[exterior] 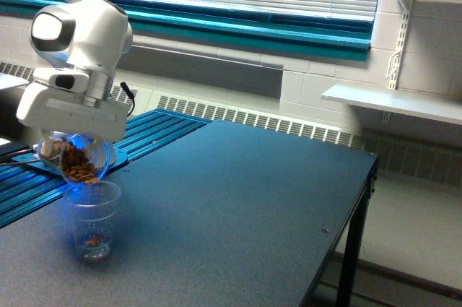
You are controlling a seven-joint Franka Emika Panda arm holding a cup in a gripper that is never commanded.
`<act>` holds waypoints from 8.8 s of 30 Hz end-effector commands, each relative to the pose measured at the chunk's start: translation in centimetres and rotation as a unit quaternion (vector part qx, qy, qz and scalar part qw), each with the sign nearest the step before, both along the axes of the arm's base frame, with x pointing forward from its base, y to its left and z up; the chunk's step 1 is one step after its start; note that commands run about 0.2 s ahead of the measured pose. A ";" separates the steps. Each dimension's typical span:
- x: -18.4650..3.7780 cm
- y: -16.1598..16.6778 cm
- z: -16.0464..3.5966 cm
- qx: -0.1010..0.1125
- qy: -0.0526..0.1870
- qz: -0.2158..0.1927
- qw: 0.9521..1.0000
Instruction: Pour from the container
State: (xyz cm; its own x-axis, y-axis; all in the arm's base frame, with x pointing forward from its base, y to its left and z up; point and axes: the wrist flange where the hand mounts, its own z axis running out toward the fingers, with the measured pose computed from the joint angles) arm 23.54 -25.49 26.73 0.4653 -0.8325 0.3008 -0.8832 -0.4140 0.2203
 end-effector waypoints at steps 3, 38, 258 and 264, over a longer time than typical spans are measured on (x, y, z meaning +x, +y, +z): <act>0.3 -0.3 -0.2 0.001 0.013 0.012 1.000; 0.8 -0.6 -0.7 0.005 0.048 0.030 0.998; 3.9 -0.5 0.9 0.000 0.149 0.112 0.982; 3.5 -0.2 1.1 -0.001 0.147 0.112 0.983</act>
